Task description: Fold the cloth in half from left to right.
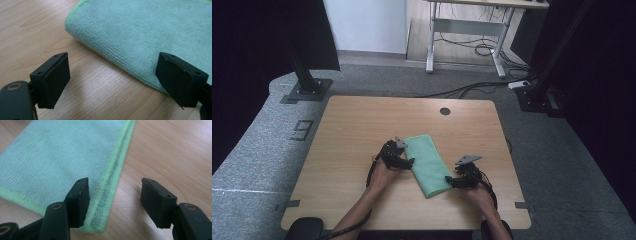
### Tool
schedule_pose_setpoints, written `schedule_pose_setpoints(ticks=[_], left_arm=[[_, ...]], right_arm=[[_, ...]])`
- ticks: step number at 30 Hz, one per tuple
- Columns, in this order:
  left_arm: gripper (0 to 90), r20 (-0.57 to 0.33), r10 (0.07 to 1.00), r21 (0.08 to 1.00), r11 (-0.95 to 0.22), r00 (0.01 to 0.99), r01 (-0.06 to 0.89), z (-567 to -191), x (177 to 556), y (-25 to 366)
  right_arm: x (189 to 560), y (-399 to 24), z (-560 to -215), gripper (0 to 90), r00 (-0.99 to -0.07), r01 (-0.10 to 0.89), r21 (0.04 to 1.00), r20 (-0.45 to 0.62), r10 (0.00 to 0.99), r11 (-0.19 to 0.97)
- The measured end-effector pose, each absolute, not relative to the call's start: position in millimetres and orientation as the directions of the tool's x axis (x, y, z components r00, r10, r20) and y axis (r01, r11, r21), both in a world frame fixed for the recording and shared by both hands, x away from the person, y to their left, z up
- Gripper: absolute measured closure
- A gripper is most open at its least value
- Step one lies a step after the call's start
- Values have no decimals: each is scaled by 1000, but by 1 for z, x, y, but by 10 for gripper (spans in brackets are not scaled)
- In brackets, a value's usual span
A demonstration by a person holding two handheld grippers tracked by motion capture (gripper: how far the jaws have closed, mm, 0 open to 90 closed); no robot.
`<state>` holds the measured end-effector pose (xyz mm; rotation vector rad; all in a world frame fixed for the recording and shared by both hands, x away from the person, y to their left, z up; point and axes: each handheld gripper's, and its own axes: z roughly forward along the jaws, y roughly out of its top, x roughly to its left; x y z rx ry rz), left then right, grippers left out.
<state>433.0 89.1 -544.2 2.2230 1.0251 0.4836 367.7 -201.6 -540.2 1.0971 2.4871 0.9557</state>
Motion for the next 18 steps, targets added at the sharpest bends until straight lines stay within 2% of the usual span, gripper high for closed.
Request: schedule_pose_setpoints(ticks=[11,18], left_arm=[[115,62,790,669,-486,610,562,-543,447,106],[106,24,808,677,-446,588,585,-546,459,117]], right_arm=[[359,-171,-541,366,-734,514,670,19,679,536],[361,-154,-542,339,-736,508,676,18,677,534]])
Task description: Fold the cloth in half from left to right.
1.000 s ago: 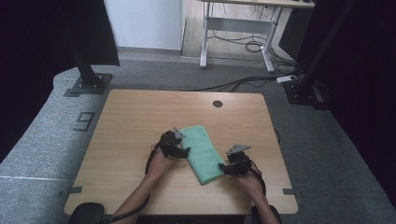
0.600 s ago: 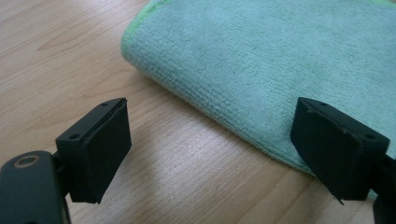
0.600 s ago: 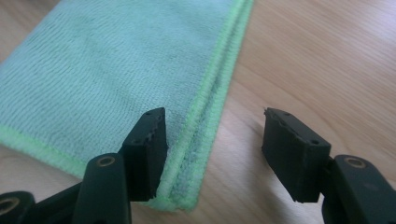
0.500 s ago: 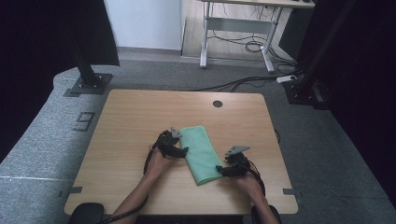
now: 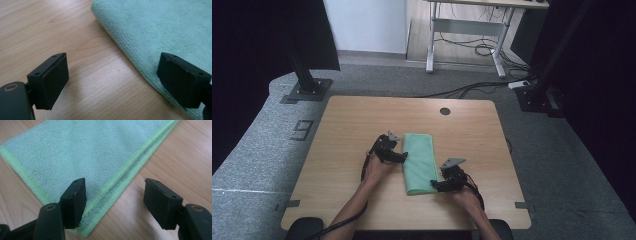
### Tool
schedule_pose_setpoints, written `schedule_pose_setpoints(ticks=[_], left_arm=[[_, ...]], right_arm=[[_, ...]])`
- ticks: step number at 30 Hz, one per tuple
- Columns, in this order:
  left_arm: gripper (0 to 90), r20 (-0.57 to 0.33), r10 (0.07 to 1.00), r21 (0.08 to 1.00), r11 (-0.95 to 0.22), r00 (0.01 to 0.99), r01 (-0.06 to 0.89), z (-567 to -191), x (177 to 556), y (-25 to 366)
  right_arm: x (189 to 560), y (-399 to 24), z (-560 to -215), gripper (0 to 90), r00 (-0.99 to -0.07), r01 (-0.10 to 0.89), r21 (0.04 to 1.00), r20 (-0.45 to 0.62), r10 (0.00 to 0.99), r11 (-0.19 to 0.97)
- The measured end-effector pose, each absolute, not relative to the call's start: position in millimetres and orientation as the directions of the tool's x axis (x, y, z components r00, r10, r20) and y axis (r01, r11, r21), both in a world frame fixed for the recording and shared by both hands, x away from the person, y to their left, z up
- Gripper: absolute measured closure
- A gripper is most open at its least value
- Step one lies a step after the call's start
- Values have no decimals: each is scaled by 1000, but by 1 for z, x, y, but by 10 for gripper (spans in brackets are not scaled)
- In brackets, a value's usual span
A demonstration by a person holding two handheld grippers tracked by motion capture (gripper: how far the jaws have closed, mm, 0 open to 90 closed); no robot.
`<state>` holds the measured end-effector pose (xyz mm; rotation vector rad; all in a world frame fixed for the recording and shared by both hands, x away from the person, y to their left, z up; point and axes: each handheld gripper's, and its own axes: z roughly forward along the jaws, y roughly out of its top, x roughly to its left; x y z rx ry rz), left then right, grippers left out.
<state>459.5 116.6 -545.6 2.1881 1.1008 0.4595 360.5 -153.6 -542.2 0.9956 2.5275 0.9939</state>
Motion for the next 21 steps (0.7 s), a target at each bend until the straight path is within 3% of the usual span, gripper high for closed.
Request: schedule_pose_setpoints(ticks=[21], left_arm=[[87,34,851,667,-410,524,623,-544,491,134]], right_arm=[[379,-118,-542,304,-728,490,685,-19,685,540]])
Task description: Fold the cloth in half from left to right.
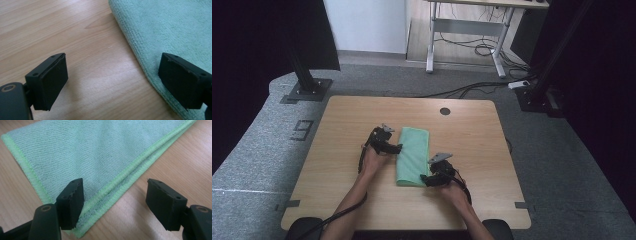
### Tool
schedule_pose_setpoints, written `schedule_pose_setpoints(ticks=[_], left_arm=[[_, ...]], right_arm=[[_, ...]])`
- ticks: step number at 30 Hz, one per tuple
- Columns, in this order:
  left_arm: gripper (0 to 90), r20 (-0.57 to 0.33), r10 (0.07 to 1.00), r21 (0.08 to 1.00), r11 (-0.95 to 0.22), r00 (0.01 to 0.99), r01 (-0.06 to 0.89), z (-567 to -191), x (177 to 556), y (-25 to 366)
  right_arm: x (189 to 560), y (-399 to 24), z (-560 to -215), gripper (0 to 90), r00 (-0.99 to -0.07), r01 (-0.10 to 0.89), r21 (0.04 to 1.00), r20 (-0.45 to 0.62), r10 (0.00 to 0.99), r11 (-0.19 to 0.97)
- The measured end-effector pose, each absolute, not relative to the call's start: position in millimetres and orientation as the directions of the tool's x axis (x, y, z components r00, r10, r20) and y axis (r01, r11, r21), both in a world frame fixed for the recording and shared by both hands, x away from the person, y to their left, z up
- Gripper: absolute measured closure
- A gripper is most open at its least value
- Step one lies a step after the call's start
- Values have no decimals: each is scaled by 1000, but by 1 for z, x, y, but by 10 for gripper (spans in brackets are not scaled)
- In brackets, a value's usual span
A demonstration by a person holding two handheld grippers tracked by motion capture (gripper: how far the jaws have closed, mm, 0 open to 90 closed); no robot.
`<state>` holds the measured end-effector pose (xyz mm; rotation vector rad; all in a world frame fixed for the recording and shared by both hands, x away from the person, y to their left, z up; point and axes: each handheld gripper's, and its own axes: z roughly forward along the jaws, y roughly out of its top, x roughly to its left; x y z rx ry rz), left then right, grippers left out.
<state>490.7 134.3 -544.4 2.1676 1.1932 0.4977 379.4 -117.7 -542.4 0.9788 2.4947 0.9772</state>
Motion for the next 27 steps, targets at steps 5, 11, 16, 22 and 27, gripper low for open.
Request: schedule_pose_setpoints(ticks=[5,11,16,22,27], left_arm=[[74,31,853,674,-403,521,619,-545,490,135],[84,50,841,693,-418,539,588,-533,482,132],[83,48,819,704,-434,572,562,-526,469,133],[55,23,803,707,-434,595,558,-523,452,140],[39,-2,785,711,-434,619,553,-521,439,144]], right_arm=[[381,-117,-543,309,-724,497,687,-9,690,530],[380,-119,-541,337,-723,506,685,5,691,524],[380,-121,-540,435,-723,511,688,20,690,515],[380,-123,-536,427,-723,506,699,23,691,506],[380,-127,-533,355,-719,503,705,22,694,499]])
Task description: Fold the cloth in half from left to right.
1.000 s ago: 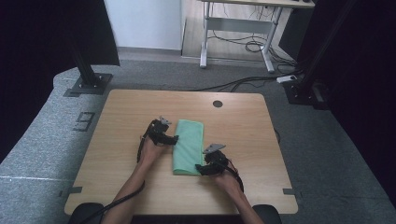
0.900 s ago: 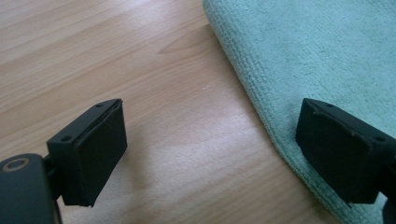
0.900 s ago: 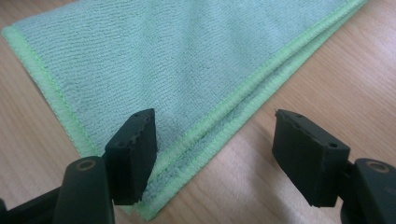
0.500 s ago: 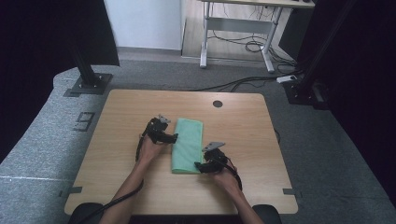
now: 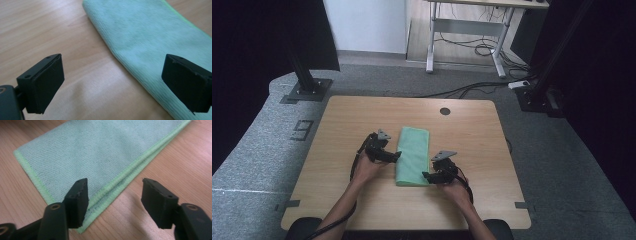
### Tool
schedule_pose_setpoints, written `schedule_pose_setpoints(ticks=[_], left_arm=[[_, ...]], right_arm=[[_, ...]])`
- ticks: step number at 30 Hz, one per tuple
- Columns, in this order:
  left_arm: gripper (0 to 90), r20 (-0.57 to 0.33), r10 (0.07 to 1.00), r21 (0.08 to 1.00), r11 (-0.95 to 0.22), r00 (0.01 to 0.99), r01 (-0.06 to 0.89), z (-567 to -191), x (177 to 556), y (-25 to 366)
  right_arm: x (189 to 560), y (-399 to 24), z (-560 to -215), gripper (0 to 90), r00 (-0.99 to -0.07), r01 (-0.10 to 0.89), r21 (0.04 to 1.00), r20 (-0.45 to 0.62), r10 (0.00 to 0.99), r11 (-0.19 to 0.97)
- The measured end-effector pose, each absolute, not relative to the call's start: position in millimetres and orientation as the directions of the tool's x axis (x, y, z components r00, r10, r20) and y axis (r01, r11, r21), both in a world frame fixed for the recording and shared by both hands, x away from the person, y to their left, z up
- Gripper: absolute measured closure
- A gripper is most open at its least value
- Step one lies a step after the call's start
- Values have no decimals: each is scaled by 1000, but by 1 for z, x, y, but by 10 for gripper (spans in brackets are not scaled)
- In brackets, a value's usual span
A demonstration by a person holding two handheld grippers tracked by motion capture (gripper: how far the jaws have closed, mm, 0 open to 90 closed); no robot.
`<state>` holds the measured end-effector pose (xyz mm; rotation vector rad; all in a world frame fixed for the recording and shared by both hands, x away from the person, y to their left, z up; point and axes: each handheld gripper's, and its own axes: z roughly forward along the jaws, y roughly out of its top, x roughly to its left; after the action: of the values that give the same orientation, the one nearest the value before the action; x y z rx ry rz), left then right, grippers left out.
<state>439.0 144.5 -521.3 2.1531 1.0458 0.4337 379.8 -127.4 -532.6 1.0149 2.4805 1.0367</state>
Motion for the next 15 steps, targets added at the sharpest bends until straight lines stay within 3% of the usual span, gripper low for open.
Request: schedule_pose_setpoints(ticks=[15], left_arm=[[11,-25,749,706,-456,662,542,-514,395,166]], right_arm=[[371,-152,-522,153,-714,480,726,-3,700,493]])
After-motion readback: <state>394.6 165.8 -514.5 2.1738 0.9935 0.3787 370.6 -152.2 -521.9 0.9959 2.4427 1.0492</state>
